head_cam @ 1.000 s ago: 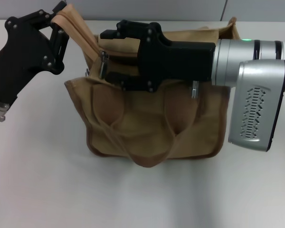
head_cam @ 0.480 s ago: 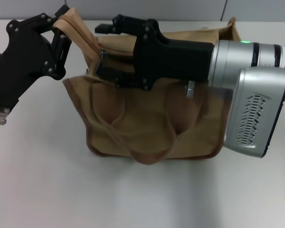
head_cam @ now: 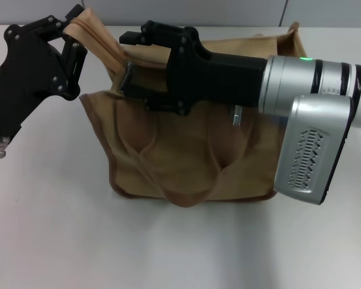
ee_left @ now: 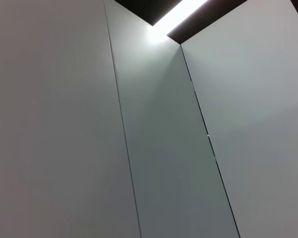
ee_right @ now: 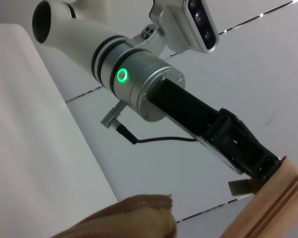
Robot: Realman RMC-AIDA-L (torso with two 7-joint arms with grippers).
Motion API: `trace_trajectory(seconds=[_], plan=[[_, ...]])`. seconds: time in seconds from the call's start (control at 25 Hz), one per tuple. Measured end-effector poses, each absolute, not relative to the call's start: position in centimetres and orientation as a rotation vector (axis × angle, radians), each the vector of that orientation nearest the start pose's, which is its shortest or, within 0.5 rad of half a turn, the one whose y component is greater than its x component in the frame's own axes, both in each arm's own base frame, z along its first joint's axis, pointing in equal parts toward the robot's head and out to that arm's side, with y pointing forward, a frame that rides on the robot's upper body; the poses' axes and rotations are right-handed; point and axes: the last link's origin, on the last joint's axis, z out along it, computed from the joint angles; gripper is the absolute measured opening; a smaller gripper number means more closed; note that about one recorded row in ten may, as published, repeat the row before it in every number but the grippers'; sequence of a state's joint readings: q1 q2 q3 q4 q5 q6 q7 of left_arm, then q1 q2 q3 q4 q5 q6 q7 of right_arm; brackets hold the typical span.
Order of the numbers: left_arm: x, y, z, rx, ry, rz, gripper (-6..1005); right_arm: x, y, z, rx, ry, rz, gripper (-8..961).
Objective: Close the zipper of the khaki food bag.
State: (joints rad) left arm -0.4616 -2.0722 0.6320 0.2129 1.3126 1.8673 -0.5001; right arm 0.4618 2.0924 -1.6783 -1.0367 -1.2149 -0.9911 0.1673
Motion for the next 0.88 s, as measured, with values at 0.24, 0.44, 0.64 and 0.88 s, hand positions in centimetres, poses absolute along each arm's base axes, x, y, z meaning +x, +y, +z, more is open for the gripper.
trace_trajectory(seconds=[0.24,0.44,0.64,0.88], plan=[[-24.89,28.91,2.42,-1.975,0.076,-1.323,30,11.04,34.0,-6.27,-2.082,-1.295,0.475,789],[-24.96,28.82,2.45,-1.972,0.074,-1.324,30,10.83,34.06,-5.69,-2.066,-1.241,0.517,788],[-24.96,28.8,2.4,-1.97,0.07,-1.326,30,11.02,33.91,-5.75,-2.073,-1.226,0.528,788],[-25.01,28.72,2.38,-1.966,0.065,-1.328,30,11.26,33.77,-5.77,-2.066,-1.233,0.519,788]])
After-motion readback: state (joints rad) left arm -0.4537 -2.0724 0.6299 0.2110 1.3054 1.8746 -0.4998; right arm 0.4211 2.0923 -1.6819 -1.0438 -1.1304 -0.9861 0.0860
